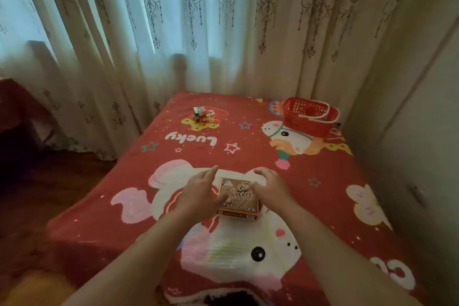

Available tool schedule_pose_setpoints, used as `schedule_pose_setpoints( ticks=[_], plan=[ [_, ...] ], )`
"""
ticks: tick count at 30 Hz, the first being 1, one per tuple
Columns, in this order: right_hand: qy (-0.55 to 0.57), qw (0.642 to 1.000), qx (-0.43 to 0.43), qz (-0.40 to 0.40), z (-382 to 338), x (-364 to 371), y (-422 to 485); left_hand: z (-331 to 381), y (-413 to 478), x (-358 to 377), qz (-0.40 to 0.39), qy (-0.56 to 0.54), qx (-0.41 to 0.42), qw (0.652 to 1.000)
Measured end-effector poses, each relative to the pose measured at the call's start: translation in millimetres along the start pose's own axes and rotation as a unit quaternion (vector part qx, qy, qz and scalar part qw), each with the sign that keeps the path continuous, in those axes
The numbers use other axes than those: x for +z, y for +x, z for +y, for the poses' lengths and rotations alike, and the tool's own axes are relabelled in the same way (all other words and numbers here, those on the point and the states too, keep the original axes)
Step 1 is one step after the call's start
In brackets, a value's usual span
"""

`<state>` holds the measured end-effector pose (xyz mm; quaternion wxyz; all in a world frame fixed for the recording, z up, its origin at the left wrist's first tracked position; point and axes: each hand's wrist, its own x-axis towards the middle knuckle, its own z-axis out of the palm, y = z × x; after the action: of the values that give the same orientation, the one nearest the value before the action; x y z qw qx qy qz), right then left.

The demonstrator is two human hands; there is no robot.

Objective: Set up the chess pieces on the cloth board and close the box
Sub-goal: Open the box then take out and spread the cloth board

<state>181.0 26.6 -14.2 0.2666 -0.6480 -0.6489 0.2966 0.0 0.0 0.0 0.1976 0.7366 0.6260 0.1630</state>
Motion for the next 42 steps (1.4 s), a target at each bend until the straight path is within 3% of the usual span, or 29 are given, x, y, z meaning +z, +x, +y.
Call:
schedule_pose_setpoints(
  ticks=[11,20,25,33,42],
  plan=[
    [-0.024,0.993,-0.011,-0.113,80.8,-30.0,103.3,37.5,103.1,66.4,0.019,-0.050,-0.095,0.994],
    [-0.015,0.989,-0.012,-0.144,121.5,-18.7,125.0,38.9,117.9,105.3,0.016,-0.036,-0.108,0.993],
    [-0.005,0.990,-0.030,-0.136,133.2,-26.8,133.6,36.8,128.9,112.8,0.012,-0.017,-0.074,0.997],
    [-0.078,0.979,-0.107,-0.153,126.4,-13.2,161.8,-4.4,150.7,110.4,-0.018,-0.002,0.026,0.999],
    [-0.127,0.982,-0.069,-0.119,112.9,46.2,158.3,-68.5,161.6,121.1,-0.034,-0.021,0.089,0.995]
  ],
)
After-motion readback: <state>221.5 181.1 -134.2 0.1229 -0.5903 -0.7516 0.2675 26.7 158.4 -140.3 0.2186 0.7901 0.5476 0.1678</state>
